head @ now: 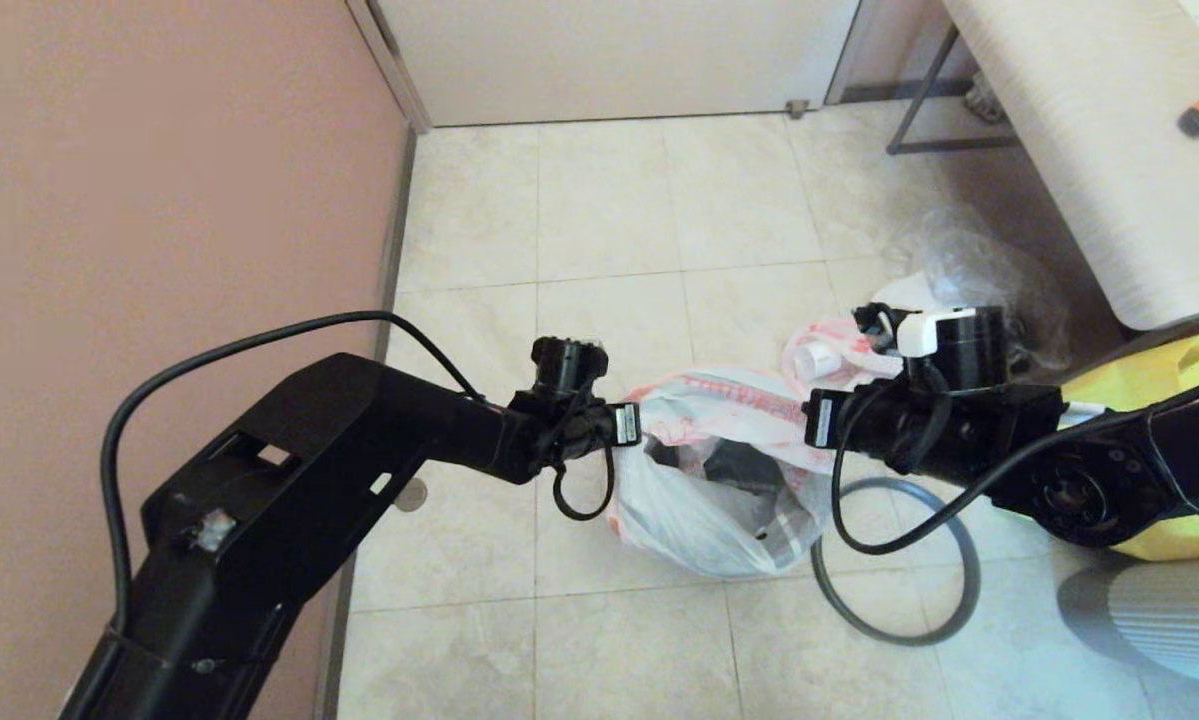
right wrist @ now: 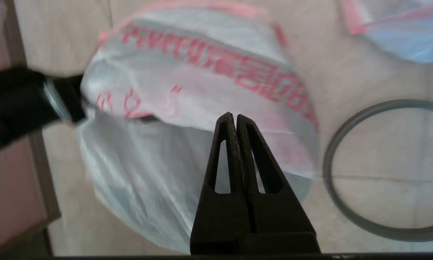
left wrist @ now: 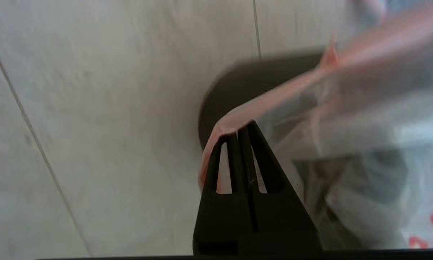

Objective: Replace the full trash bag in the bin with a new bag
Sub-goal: Put the new garbage bag on the trash can

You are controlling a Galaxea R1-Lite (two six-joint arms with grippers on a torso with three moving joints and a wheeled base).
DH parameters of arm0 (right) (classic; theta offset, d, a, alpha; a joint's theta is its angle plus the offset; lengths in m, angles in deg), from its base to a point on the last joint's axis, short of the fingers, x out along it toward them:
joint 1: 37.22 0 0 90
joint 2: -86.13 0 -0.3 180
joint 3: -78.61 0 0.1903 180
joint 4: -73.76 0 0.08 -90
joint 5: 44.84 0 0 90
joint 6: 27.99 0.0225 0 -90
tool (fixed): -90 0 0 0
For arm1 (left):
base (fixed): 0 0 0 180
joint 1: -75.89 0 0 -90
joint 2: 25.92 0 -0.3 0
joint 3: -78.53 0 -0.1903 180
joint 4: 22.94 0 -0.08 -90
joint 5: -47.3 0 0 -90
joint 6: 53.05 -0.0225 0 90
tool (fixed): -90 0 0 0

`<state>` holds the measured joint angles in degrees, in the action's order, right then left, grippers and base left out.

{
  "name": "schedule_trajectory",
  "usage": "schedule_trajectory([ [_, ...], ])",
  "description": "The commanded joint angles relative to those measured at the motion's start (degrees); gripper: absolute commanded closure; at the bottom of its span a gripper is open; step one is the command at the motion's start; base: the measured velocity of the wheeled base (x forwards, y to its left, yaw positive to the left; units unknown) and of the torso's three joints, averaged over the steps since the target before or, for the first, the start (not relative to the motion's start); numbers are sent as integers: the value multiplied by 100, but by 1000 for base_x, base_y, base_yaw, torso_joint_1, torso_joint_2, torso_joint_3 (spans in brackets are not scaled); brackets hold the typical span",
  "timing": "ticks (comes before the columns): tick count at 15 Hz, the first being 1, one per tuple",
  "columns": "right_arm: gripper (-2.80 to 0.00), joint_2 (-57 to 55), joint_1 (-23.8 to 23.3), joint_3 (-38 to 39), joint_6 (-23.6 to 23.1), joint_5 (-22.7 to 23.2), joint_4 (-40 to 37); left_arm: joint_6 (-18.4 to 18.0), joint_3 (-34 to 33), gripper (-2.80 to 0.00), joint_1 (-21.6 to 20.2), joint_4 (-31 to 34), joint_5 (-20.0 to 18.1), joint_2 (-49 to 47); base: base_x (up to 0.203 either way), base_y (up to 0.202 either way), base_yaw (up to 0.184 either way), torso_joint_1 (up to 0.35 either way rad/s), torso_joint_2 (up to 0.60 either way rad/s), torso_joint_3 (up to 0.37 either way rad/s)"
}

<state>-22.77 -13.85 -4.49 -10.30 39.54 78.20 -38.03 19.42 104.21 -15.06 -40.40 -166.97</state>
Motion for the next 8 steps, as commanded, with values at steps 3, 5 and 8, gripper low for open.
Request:
schedule_trajectory([
  [3,0,481,-9,106,15,-173,-8,-9,18,0,-30,434,-274,-148,0,0,0,0,0,0],
  [5,0,620,-26,161,21,-420,-12,-51,-1,0,76,724,-341,-168,0,0,0,0,0,0],
  [8,0,799,-54,173,719,-425,-63,-66,-481,0,206,1203,-353,233,0,0,0,0,0,0],
])
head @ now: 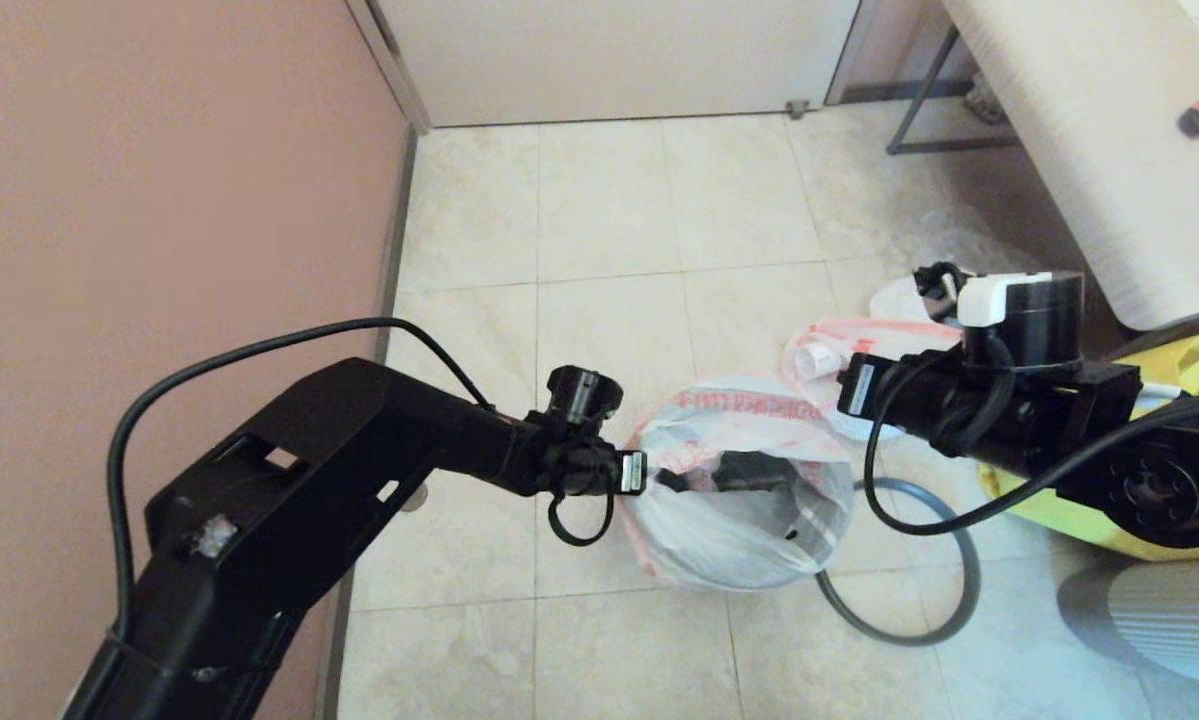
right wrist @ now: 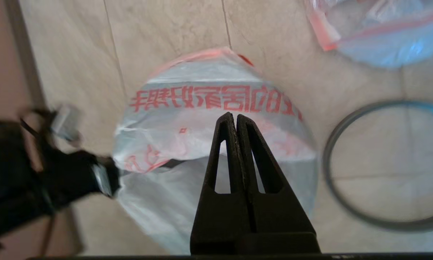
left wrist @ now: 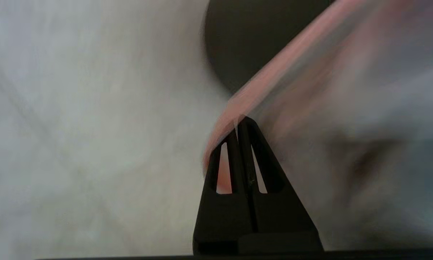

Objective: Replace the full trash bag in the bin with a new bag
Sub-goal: Put the new garbage bag on the trash can

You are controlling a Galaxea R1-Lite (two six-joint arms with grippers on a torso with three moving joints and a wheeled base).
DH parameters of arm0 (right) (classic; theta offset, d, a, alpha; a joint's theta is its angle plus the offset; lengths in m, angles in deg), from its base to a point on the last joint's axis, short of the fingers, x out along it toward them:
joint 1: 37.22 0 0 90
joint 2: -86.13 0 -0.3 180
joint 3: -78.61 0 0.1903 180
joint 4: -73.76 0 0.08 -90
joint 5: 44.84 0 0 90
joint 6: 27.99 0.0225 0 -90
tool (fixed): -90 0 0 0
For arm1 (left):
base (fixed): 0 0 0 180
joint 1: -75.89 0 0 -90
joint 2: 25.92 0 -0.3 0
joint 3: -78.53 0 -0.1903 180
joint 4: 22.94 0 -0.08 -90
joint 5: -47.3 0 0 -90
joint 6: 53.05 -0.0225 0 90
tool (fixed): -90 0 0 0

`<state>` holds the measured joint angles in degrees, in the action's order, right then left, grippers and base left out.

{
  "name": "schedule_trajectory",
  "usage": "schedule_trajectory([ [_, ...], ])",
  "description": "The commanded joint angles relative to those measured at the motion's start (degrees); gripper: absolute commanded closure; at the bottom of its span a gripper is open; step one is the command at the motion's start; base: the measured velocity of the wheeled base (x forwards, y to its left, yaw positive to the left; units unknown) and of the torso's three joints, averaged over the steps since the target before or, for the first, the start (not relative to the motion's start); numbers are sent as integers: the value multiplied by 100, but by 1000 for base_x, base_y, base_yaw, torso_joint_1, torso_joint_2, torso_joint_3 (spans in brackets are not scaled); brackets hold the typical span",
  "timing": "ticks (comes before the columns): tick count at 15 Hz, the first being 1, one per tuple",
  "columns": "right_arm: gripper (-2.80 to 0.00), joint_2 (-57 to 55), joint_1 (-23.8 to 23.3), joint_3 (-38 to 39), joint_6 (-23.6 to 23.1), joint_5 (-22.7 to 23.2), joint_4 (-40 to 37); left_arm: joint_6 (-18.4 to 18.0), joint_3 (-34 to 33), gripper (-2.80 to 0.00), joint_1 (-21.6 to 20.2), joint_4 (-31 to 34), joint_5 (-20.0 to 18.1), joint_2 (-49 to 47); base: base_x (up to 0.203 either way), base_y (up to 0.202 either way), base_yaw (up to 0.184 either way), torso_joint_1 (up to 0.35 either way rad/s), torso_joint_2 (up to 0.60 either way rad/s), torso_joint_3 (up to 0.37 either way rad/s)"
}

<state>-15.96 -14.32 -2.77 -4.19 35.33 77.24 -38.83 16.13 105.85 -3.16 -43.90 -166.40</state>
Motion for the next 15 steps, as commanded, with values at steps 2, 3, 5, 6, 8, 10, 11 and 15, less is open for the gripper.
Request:
schedule_trajectory([
  [2,0,405,10,133,229,-1,-211,40,-509,0,63,60,6,666,0,0,0,0,0,0],
  [3,0,545,59,223,273,-1,-313,53,-743,0,84,70,17,919,0,0,0,0,0,0],
  [5,0,904,190,470,281,4,-356,54,-1193,0,141,68,86,1482,0,0,0,0,0,0],
  [6,0,1093,253,653,280,4,-366,59,-1447,0,188,72,130,1819,0,0,0,0,0,0],
  [8,0,1521,281,1170,282,11,-369,55,-2004,0,371,89,185,2544,0,0,0,0,0,0],
  [10,0,1715,106,1675,268,15,-370,48,-2329,0,738,358,375,3053,0,0,0,0,0,0],
  [11,0,1753,-32,1940,271,16,-356,52,-2332,0,934,692,543,3161,0,0,0,0,0,0],
  [15,0,1759,-1086,2859,496,1323,419,22,-1493,0,1326,1360,829,2985,0,0,0,0,0,0],
])
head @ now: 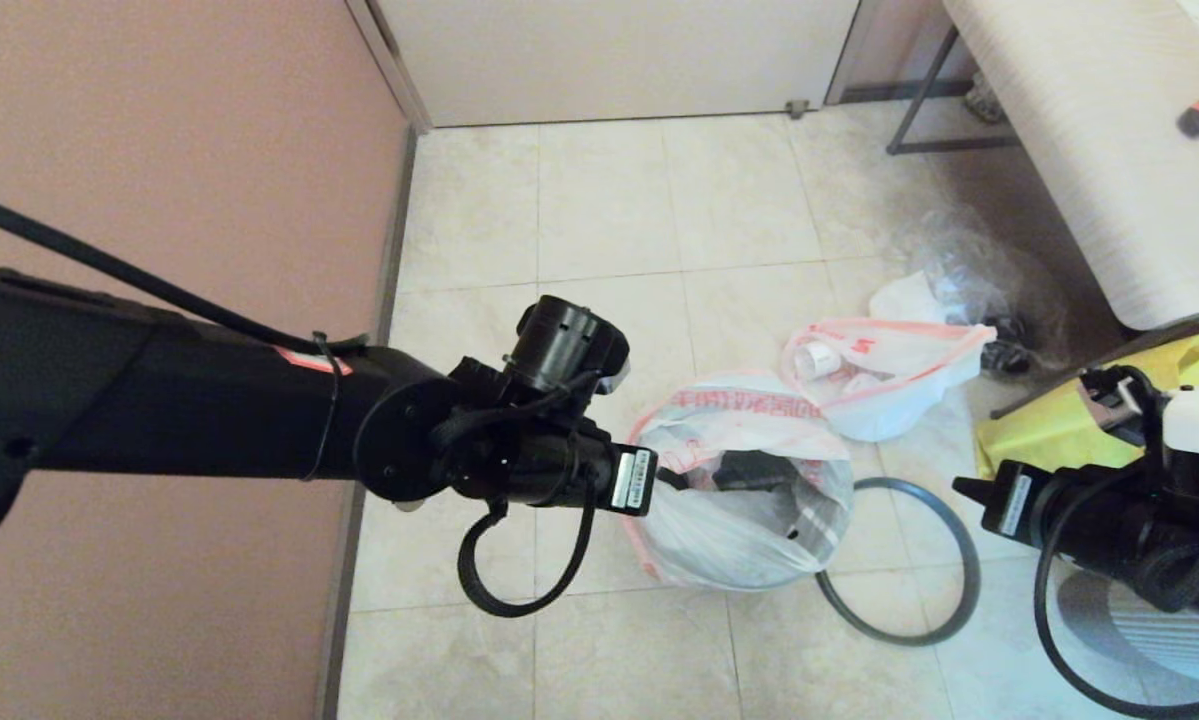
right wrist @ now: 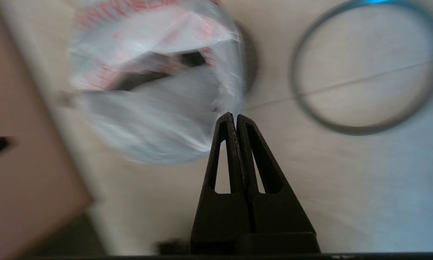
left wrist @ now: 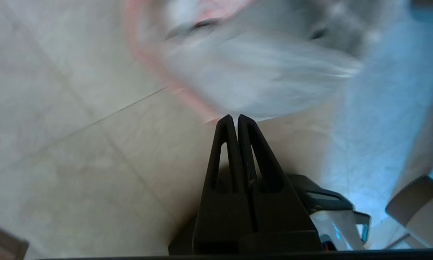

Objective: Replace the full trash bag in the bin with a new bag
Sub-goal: Put the new garbage bag on the trash can

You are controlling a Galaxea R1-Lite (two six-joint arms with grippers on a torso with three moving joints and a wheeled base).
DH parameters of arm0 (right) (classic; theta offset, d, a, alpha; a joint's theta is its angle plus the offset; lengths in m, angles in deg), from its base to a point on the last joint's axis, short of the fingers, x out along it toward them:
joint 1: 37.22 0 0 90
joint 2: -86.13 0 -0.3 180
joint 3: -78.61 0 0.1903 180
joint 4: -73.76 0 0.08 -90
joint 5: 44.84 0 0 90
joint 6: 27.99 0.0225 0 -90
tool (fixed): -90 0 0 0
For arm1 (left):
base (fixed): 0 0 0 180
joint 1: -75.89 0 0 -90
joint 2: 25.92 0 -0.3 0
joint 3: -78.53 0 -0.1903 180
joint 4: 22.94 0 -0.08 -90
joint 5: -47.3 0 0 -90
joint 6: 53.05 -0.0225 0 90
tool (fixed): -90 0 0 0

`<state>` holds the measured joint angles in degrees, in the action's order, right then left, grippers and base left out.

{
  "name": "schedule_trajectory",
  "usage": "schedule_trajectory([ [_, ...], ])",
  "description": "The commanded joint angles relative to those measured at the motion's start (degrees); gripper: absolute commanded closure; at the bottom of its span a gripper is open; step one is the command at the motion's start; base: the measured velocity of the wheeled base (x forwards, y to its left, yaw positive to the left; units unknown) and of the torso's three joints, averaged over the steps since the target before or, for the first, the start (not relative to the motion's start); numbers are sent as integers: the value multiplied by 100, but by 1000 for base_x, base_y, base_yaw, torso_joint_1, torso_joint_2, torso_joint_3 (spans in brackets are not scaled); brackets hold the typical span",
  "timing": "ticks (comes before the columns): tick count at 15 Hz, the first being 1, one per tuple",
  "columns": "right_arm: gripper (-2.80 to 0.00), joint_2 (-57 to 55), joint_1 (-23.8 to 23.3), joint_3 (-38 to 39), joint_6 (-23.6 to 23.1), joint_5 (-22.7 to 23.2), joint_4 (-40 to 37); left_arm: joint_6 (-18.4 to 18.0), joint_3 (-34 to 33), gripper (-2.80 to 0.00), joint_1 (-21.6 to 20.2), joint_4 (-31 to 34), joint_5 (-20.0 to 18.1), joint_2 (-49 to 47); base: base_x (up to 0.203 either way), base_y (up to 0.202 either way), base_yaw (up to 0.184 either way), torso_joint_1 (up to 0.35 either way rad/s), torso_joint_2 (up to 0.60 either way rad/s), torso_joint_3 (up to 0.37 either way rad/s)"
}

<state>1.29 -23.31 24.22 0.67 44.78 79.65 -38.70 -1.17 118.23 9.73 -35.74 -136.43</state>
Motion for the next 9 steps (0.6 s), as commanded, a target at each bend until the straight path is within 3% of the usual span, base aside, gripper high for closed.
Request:
schedule_trajectory([
  [1,0,1,-548,348,278,1112,700,4,687,0,175,340,63,-210,0,0,0,0,0,0],
  [2,0,-78,-850,477,566,1593,1094,-2,1205,0,271,651,135,-510,0,0,0,0,0,0],
  [3,0,-204,-1000,536,739,1771,1317,-13,1705,0,347,955,219,-849,0,0,0,0,0,0],
  [6,0,-253,-1284,668,790,1887,1716,-200,3258,0,498,1749,486,-2015,0,0,0,0,0,0],
  [9,0,-360,-1330,885,799,1945,2273,-635,3489,0,642,1751,969,-2781,0,0,0,0,0,0],
])
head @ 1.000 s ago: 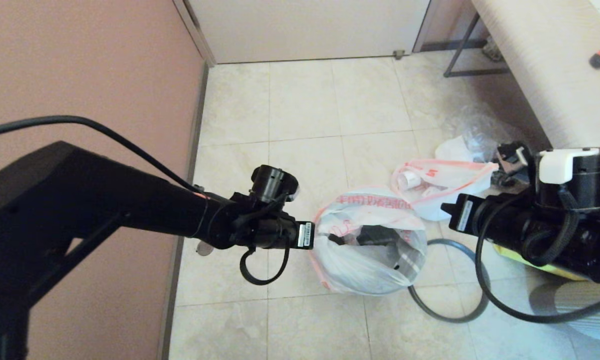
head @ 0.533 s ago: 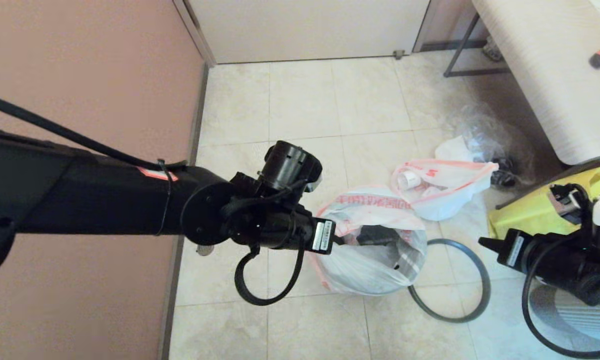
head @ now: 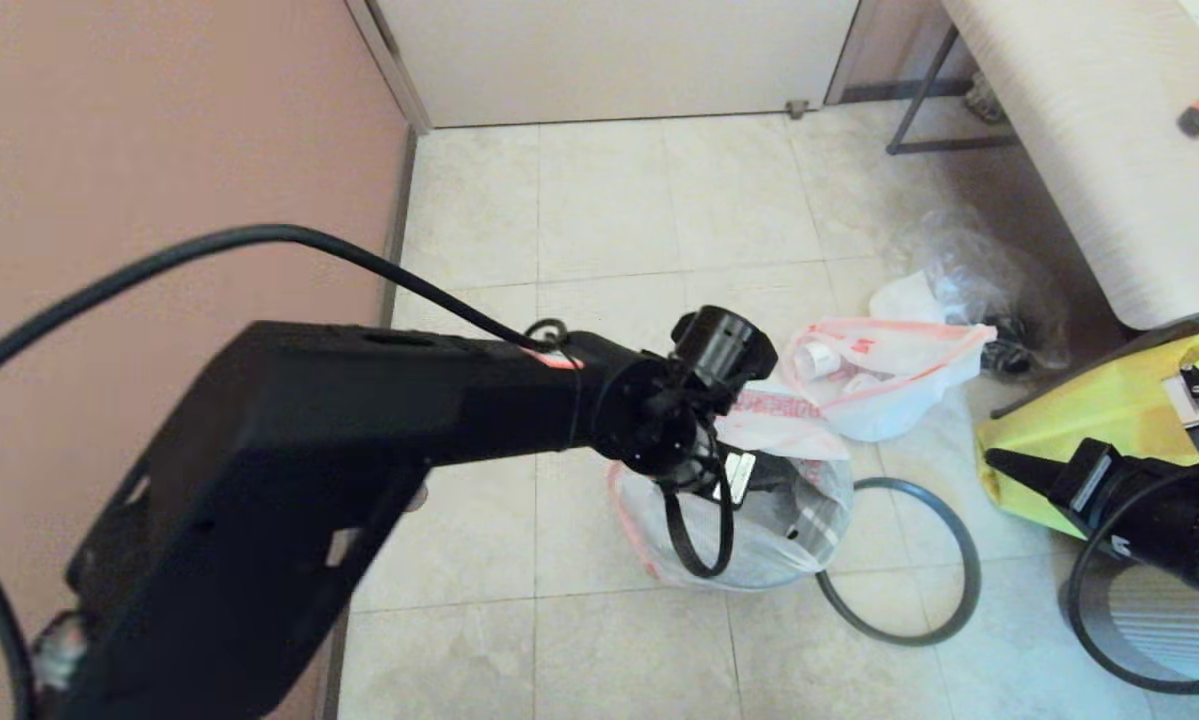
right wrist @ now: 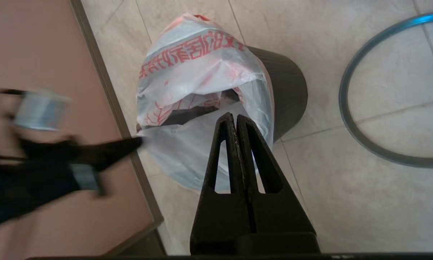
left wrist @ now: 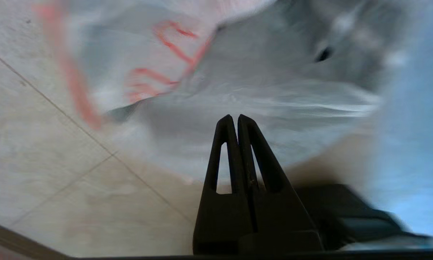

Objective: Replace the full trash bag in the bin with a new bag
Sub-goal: Put the new garbage bag on the trash can

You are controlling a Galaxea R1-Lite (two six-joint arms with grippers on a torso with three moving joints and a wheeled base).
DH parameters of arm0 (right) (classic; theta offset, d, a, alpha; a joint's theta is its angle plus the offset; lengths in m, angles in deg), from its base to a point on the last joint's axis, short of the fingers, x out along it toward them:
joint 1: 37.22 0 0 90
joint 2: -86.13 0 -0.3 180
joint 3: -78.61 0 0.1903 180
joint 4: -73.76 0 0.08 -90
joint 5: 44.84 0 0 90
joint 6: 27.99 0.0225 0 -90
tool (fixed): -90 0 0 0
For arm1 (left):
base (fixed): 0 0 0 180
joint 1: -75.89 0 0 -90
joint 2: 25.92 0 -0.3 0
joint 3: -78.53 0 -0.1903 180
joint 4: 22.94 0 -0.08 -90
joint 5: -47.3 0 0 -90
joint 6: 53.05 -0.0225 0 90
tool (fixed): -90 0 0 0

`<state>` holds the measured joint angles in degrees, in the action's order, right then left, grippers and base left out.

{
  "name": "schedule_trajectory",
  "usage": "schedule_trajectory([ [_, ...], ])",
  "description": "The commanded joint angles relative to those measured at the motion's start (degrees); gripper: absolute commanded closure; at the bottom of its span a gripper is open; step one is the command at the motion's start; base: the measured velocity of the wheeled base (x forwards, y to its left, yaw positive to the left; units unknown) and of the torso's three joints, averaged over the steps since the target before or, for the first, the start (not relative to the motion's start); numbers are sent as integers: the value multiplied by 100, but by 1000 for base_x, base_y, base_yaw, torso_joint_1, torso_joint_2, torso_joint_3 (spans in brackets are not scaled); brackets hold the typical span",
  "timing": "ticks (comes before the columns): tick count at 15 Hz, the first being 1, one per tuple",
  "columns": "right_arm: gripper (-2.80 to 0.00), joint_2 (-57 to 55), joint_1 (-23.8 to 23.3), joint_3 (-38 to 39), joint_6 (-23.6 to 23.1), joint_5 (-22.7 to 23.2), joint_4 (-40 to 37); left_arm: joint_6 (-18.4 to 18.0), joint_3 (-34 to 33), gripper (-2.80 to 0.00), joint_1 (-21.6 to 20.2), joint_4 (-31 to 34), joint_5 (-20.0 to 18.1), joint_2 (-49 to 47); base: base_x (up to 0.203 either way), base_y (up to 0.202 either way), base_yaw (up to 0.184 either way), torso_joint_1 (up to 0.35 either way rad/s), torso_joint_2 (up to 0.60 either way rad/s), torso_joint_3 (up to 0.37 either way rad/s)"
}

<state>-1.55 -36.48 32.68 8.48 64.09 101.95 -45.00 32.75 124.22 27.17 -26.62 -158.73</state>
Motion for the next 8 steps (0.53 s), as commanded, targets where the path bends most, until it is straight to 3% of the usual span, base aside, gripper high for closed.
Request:
schedule_trajectory([
  [1,0,-35,-12,120,20,14,170,-30,104,0,38,-254,127,-727,0,0,0,0,0,0],
  [3,0,5,-12,330,26,14,643,-134,109,0,-31,-1299,290,-1214,0,0,0,0,0,0],
  [4,0,-8,14,458,42,21,918,-371,111,0,-92,-1967,412,-1554,0,0,0,0,0,0],
  [6,0,-5,105,615,220,52,1277,-1166,125,0,-270,-3477,634,-2254,0,0,0,0,0,0],
  [8,0,-13,119,700,247,143,1436,-2372,144,0,-541,-4721,830,-2777,0,0,0,0,0,0],
])
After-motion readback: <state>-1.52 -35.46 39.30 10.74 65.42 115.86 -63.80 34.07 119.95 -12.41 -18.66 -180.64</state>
